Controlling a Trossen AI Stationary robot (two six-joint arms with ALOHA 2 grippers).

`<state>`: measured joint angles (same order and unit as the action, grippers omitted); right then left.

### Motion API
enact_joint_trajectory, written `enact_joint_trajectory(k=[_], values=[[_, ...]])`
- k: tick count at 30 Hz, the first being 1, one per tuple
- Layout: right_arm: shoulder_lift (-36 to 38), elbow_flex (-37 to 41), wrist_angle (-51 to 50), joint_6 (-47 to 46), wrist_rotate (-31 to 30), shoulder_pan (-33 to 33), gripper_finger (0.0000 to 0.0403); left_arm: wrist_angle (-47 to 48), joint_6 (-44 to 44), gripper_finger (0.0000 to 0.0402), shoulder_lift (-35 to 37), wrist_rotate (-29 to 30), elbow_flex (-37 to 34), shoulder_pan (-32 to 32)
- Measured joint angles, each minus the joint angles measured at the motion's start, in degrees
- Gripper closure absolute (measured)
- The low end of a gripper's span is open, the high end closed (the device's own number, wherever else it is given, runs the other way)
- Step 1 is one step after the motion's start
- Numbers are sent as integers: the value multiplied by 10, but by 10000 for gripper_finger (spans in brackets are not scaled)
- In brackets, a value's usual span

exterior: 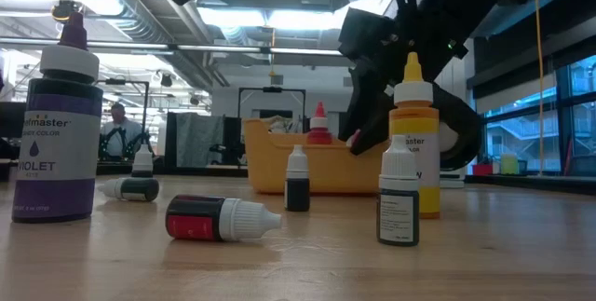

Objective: Pick & Place food coloring
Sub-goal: Put the large pink food coloring bottle into the yellow bin

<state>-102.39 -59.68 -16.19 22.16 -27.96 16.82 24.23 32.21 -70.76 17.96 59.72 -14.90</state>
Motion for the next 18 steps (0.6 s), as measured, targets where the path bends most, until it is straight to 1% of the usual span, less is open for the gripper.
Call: enact_joint_trajectory(k=[9, 14, 18], values=[[0, 0, 2, 7, 3, 0, 283, 0, 0, 288, 0, 0, 0, 0], [0, 0, 2, 9, 30, 1, 283, 0, 0, 288, 0, 0, 0, 0], [0, 0, 2, 9, 38, 2, 283, 0, 0, 288, 0, 0, 0, 0]])
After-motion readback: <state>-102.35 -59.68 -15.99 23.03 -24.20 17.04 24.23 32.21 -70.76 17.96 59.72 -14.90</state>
